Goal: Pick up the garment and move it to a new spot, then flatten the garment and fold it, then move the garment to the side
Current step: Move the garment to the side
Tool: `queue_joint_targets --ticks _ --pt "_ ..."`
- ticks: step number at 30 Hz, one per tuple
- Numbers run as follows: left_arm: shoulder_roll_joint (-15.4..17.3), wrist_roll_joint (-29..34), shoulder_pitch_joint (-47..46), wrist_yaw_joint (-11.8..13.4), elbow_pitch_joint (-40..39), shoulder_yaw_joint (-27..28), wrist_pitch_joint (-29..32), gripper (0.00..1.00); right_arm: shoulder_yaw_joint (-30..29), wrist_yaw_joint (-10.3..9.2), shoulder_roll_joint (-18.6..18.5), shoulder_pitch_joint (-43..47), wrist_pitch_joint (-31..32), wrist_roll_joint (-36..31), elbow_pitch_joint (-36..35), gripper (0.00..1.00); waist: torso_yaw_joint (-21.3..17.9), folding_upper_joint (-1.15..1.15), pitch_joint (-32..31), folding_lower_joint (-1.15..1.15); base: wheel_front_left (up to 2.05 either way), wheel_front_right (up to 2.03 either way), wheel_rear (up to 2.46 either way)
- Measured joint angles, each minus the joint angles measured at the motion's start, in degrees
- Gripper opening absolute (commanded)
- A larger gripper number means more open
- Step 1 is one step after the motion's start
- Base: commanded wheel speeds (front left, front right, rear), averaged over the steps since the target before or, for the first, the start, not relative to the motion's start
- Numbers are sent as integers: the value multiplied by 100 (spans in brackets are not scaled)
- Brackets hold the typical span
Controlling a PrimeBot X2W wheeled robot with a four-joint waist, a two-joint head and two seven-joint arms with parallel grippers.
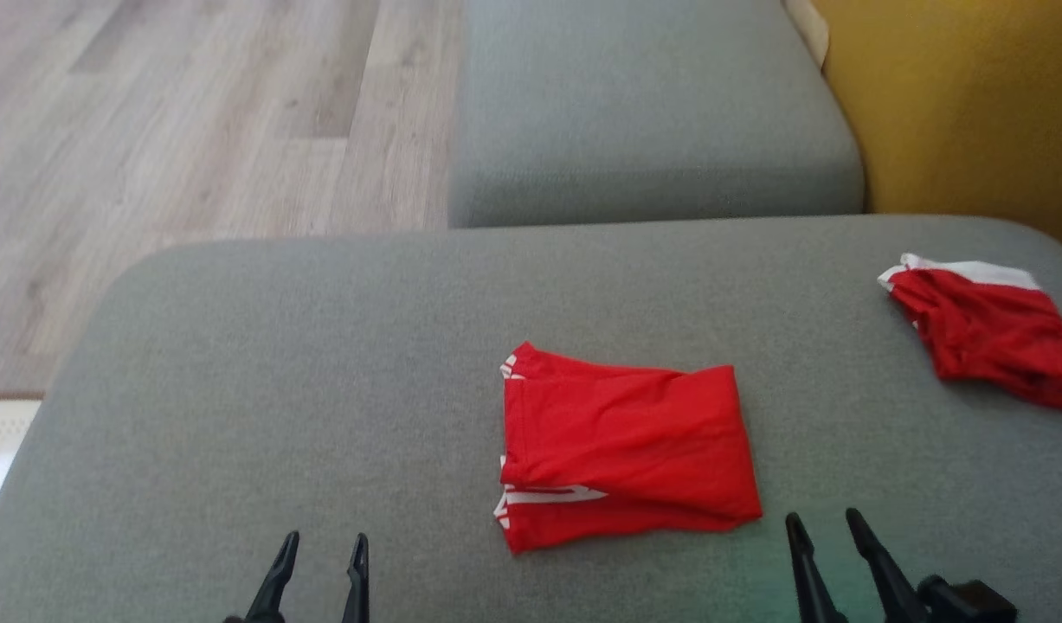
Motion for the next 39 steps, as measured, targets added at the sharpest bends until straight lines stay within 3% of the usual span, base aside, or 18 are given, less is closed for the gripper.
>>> queue_joint_targets --ticks 7,12,18,23,25,26,27,28,34,38,39 --pt "-3 -12 -223 -182 -16 -73 0 100 277 0 -52 -573 0 189 394 100 95 0 417 0 0 0 0" --pt "-10 -20 -464 -277 -32 -229 0 100 290 0 -248 -1468 40 404 1115 100 225 0 760 0 0 0 0" --pt "-12 -118 -740 -349 20 -372 0 100 240 0 -513 -2492 1103 764 2149 100 444 0 1134 0 0 0 0" --pt "-20 -168 -939 -380 46 -474 0 100 165 0 -602 -2953 1634 832 2703 100 600 0 1336 0 0 0 0" --pt "-21 -178 -996 -392 71 -494 0 100 368 0 -593 -3039 1896 1005 2809 59 667 0 1398 0 0 0 0" --pt "-22 -196 -1009 -392 92 -504 0 100 447 0 -577 -3041 1967 1134 2824 47 693 0 1421 0 0 0 0" --pt "-23 -211 -1007 -392 116 -503 0 100 526 0 -577 -3044 1990 1234 2815 13 709 0 1436 0 0 0 0" --pt "-23 -211 -1009 -391 136 -501 0 100 598 0 -589 -3045 2008 1327 2798 0 713 0 1440 0 0 0 0" --pt "-25 -218 -1005 -341 144 -492 0 100 822 0 -890 -3066 1869 1437 2757 0 547 0 1360 0 0 0 0" --pt "-26 -219 -999 -333 73 -486 0 100 761 0 -1338 -3399 1878 1293 2676 0 296 0 1348 0 0 0 0" --pt "-27 -219 -1005 -337 24 -490 0 100 650 0 -1607 -3733 1907 1205 2557 0 142 0 1394 0 0 0 0"
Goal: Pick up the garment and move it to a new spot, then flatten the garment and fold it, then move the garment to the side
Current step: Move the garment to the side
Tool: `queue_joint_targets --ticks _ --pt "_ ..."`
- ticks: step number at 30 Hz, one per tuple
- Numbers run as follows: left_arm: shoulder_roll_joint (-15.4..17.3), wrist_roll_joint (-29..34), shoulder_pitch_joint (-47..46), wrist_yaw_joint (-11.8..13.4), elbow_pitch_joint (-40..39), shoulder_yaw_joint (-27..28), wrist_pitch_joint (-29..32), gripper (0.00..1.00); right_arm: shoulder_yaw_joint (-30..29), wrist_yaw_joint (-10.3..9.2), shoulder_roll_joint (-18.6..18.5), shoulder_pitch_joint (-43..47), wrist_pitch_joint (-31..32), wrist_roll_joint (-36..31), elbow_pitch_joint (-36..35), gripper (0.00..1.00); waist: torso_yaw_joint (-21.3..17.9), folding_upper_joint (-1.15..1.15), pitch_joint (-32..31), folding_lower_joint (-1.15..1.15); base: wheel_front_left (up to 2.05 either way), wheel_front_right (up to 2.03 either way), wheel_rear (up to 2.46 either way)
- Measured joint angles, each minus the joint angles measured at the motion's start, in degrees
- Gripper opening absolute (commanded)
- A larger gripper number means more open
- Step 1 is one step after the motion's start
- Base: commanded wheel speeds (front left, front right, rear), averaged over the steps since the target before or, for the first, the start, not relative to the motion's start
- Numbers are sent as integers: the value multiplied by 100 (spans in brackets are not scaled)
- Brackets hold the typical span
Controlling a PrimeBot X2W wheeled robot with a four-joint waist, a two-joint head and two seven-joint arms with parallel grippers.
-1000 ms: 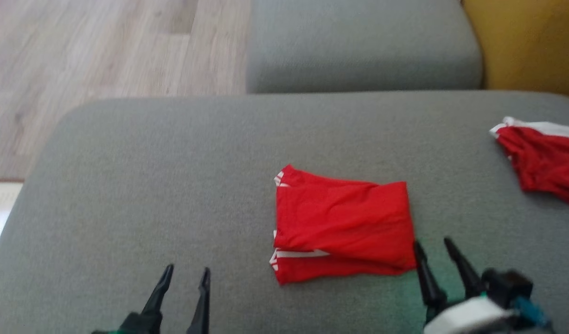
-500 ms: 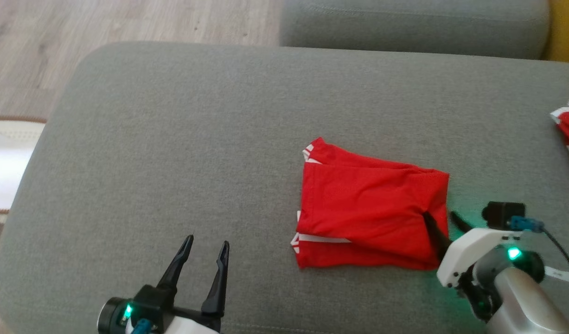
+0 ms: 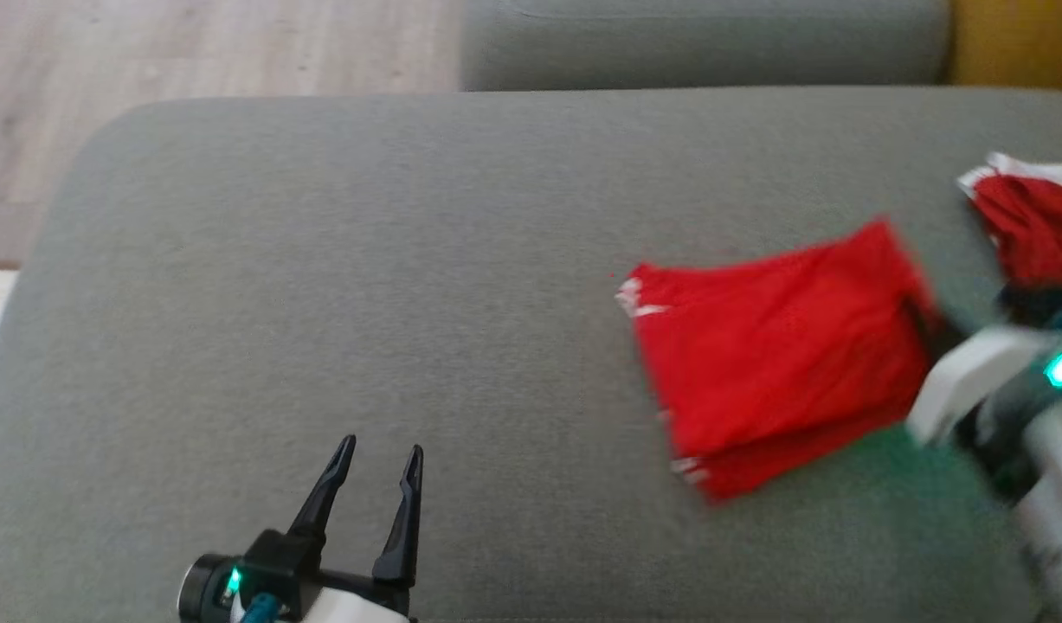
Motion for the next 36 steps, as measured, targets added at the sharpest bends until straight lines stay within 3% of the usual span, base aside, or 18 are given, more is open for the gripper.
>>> queue_joint_targets --ticks 4,9,18,19,20,24,29,36 --pt "-1 1 -124 -12 -31 -8 0 100 -215 0 -498 -720 248 -175 -289 0 -256 0 237 0 0 0 0" --pt "-4 24 -527 -75 -88 -3 0 100 -407 0 -836 -1412 537 -416 -543 0 -550 0 644 0 0 0 0" --pt "-10 119 -923 -213 -88 -4 0 100 -893 0 -1512 -1688 786 -1049 -666 0 -833 0 1195 0 0 0 0" --pt "-10 119 -937 -214 -88 -7 0 100 -1005 0 -1553 -1688 784 -1172 -664 18 -830 0 1220 0 0 0 0" --pt "-11 119 -945 -214 -88 -11 0 100 -1096 0 -1582 -1688 747 -1337 -664 98 -816 0 1233 0 0 0 0" --pt "-11 116 -949 -215 -79 -32 0 100 -1396 0 -1577 -1688 425 -1949 -672 100 -762 0 1229 0 0 0 0" --pt "-11 49 -930 -208 11 -101 -1 100 -1872 0 -1095 -1526 -85 -2821 -826 100 -694 0 990 0 0 0 0" --pt "-14 -168 -495 154 63 -86 -1 100 -1864 0 465 211 -600 -2552 -923 100 -571 0 133 0 0 0 0"
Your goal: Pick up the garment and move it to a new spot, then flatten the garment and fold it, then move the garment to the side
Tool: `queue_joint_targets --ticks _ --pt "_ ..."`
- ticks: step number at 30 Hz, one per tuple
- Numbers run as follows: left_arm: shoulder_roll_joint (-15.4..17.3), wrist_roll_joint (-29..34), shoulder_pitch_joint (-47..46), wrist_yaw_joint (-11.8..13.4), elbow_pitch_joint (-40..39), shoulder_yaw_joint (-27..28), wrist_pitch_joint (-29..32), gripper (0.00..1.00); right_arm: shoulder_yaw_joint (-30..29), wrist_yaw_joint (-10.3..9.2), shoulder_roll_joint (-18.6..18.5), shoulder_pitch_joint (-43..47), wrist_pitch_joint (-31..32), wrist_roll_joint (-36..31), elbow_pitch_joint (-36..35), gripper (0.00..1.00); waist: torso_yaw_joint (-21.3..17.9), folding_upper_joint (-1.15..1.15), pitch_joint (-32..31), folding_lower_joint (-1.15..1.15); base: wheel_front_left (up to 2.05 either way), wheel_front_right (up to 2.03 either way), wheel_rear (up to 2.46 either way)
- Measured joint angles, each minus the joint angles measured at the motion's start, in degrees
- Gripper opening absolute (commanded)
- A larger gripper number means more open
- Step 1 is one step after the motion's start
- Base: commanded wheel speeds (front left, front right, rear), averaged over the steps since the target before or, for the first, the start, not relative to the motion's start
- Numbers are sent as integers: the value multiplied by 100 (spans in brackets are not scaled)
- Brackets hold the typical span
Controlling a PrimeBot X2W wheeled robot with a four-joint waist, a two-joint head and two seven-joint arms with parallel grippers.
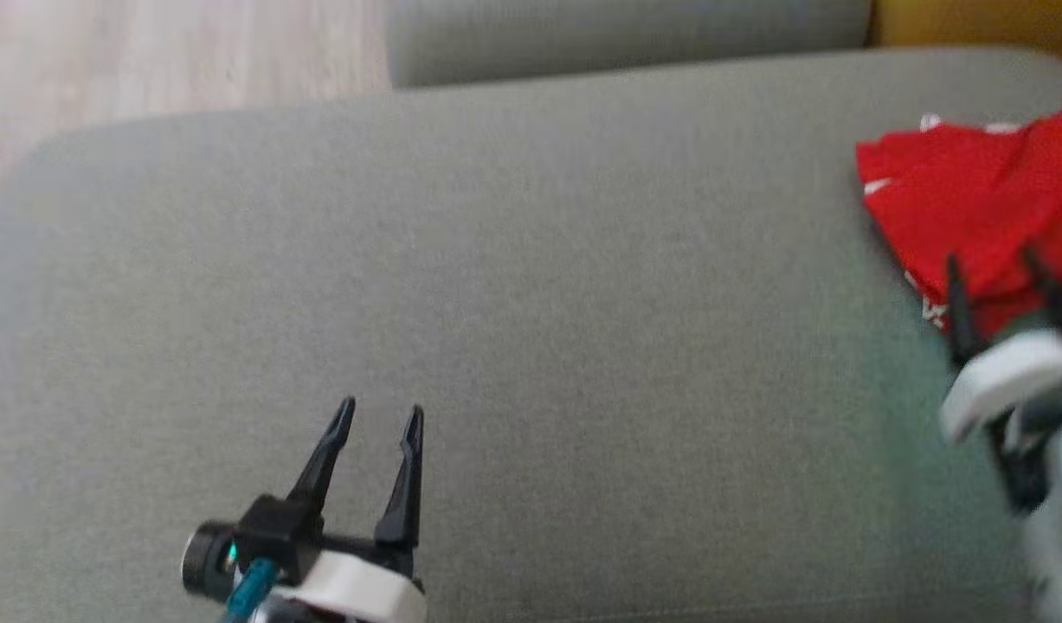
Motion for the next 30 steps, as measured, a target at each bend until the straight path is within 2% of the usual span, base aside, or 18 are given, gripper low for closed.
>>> queue_joint_targets --ticks 6,11,14,18,23,30 --pt "0 -167 265 197 -29 108 1 100 199 0 661 1114 -990 477 -216 100 172 0 -647 0 0 0 0" --pt "1 -169 330 278 -45 260 1 100 677 0 1022 1782 -1298 755 -554 100 329 0 -954 0 0 0 0" --pt "1 -111 452 241 -47 278 1 100 973 0 1055 2072 -1307 902 -1399 100 381 0 -1061 0 0 0 0" --pt "2 -66 675 237 -44 319 0 100 836 0 1099 2505 -1323 890 -1929 100 424 0 -1175 0 0 0 0" --pt "4 -18 983 297 -46 349 1 100 898 0 1193 3118 -1323 888 -1989 100 455 0 -1332 0 0 0 0" --pt "7 34 1139 301 -92 330 1 100 854 0 1254 3212 -1323 888 -1993 100 483 0 -1490 0 0 0 0"
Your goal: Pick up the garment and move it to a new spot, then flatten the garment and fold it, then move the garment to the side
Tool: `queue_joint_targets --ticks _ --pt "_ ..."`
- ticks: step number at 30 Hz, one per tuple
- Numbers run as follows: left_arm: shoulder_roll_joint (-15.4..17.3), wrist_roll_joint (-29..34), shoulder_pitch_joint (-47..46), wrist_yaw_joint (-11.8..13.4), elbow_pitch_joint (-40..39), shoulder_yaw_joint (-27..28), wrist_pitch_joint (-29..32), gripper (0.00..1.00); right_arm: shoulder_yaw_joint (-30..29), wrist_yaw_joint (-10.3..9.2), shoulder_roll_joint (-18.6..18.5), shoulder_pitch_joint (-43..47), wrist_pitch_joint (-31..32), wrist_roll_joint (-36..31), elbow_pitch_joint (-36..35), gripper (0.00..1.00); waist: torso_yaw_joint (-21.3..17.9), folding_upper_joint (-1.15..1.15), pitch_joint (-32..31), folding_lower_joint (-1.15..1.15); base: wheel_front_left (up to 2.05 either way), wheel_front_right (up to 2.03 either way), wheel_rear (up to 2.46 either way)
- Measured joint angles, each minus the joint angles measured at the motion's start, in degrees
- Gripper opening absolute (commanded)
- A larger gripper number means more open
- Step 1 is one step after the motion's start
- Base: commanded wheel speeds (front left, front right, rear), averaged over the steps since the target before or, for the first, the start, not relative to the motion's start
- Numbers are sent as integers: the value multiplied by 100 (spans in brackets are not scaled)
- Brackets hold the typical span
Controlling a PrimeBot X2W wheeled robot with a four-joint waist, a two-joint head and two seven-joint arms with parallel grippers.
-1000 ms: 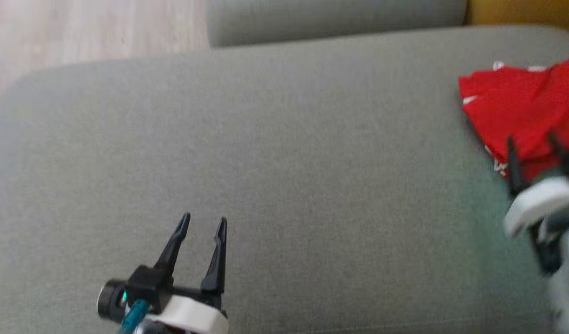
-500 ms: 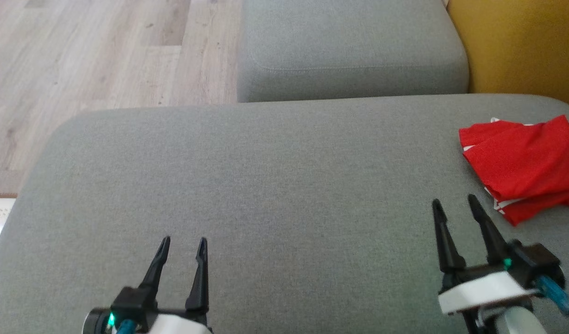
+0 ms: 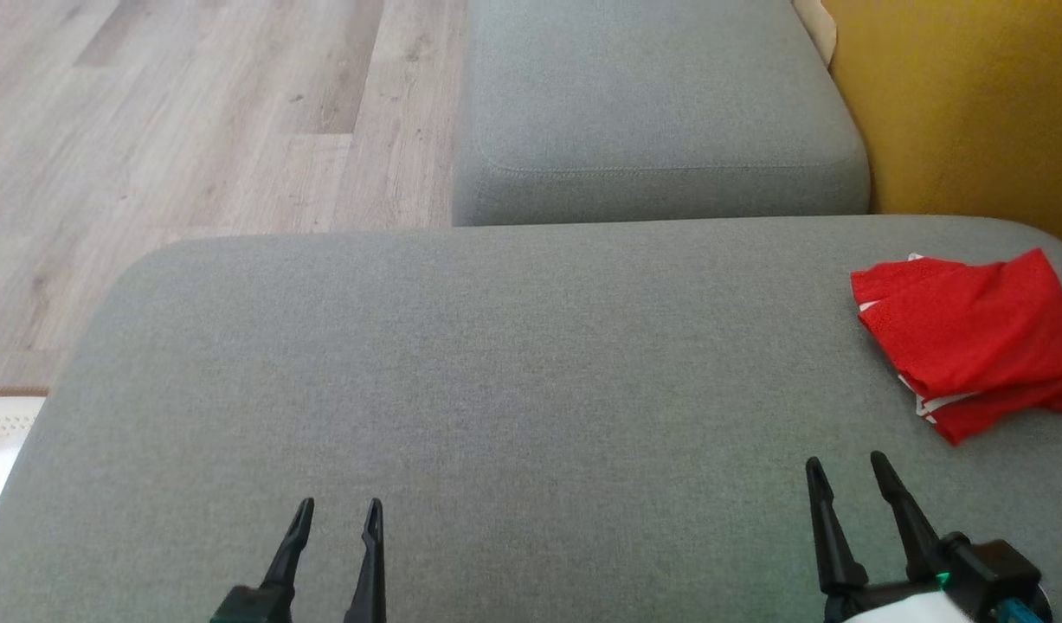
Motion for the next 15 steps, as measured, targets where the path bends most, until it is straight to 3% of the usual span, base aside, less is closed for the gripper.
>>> queue_joint_targets --ticks 8,9,15 --pt "0 -1 0 34 -67 0 0 100 21 0 9 37 0 -1 -7 100 -55 0 -15 0 0 0 0" --pt "0 0 0 47 -71 -3 0 0 23 0 9 43 0 -1 -9 0 -67 0 -7 0 0 0 0" --pt "0 -18 197 43 441 -11 21 0 52 0 9 282 22 11 504 0 -78 0 4 0 0 0 0"
